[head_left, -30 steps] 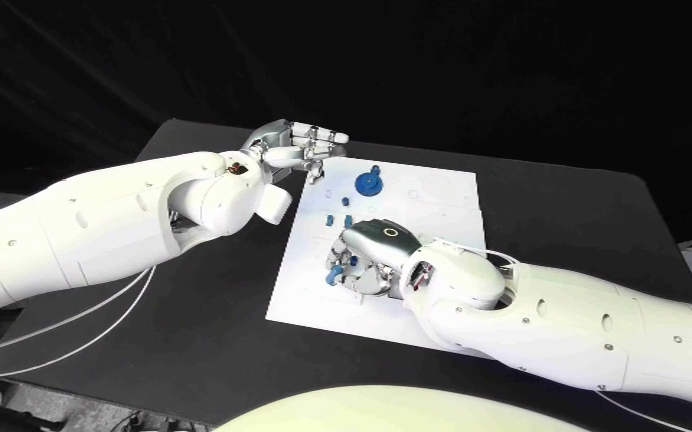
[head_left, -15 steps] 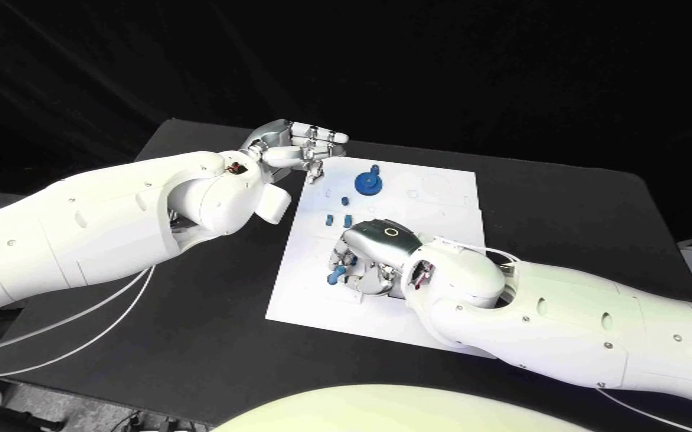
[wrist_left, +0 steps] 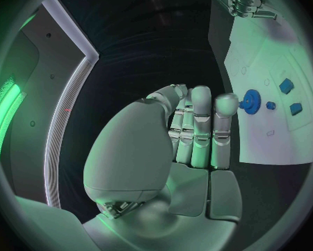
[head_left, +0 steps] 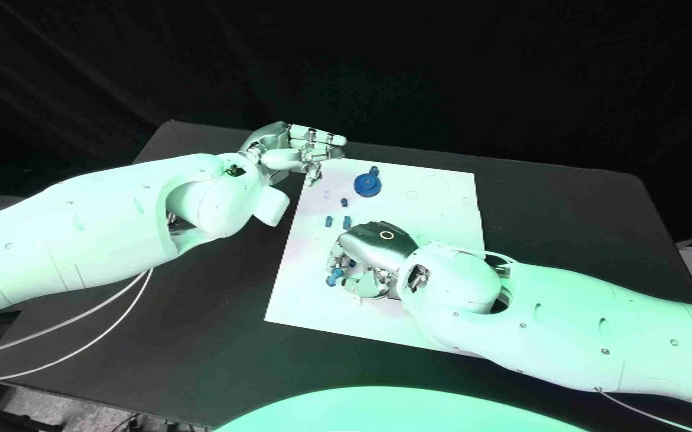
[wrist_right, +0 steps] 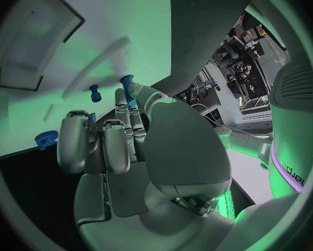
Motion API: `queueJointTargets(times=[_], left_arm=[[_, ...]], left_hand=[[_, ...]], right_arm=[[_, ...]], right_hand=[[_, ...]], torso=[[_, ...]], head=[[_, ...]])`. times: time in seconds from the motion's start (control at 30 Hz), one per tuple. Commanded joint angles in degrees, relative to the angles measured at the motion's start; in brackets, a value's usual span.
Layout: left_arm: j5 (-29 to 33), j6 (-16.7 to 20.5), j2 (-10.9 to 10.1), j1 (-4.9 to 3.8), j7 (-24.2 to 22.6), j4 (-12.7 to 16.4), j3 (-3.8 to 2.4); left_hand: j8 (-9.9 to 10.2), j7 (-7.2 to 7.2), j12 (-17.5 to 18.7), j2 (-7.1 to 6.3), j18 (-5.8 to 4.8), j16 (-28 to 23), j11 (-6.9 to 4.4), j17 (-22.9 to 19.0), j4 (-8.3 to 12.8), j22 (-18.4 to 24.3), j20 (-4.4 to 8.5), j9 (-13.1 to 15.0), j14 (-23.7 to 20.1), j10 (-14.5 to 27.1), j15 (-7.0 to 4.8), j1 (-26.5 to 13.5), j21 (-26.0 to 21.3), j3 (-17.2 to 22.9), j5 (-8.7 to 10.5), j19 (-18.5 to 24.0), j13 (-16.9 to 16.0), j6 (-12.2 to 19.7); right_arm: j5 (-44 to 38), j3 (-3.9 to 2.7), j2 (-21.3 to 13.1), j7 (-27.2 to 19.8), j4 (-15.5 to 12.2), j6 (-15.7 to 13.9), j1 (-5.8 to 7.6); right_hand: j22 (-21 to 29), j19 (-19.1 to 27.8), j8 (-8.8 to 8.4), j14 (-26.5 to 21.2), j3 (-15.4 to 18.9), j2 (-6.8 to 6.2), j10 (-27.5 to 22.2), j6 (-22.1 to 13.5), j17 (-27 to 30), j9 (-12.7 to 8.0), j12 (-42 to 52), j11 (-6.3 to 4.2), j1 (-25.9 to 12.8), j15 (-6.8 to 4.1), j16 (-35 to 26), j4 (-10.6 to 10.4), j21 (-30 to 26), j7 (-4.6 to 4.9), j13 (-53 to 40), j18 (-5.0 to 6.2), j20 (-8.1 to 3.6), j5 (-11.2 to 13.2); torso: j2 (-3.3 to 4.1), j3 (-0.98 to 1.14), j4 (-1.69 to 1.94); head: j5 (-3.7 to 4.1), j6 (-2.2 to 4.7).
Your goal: Assemble the parts on the task board
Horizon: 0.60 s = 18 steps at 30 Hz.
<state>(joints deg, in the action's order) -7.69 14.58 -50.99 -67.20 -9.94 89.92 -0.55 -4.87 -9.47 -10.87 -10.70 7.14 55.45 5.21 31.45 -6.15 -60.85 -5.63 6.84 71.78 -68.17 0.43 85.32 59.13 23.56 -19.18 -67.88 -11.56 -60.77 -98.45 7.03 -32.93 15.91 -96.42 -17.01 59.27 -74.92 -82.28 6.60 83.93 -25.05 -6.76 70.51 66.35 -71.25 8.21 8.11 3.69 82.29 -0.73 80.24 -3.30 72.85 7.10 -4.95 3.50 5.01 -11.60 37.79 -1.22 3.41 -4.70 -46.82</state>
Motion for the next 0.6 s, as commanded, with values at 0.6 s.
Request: queueJointTargets(times=[0.6], left_arm=[[0.01,-0.90,-0.02,-0.06,-0.12,0.20,-0.02]], left_hand=[[-0.36,-0.28,-0.41,0.38,1.01,-0.23,-0.08,-0.13,0.22,0.11,-0.12,-0.12,-0.37,0.46,0.09,-0.16,-0.27,-0.12,0.05,0.04,-0.13,0.11]], right_arm=[[-1.57,0.14,0.87,1.75,0.43,0.68,-0.08]], right_hand=[[-7.10,0.87,-3.14,2.21,1.34,-2.95,-4.82,-7.16,0.92,-1.56,-2.63,1.32,-4.22,1.06,-0.34,-1.04,-2.30,1.19,0.83,0.56,1.14,-1.51]], torso=[[-0.03,-0.01,0.00]], head=[[0.30,0.08]])
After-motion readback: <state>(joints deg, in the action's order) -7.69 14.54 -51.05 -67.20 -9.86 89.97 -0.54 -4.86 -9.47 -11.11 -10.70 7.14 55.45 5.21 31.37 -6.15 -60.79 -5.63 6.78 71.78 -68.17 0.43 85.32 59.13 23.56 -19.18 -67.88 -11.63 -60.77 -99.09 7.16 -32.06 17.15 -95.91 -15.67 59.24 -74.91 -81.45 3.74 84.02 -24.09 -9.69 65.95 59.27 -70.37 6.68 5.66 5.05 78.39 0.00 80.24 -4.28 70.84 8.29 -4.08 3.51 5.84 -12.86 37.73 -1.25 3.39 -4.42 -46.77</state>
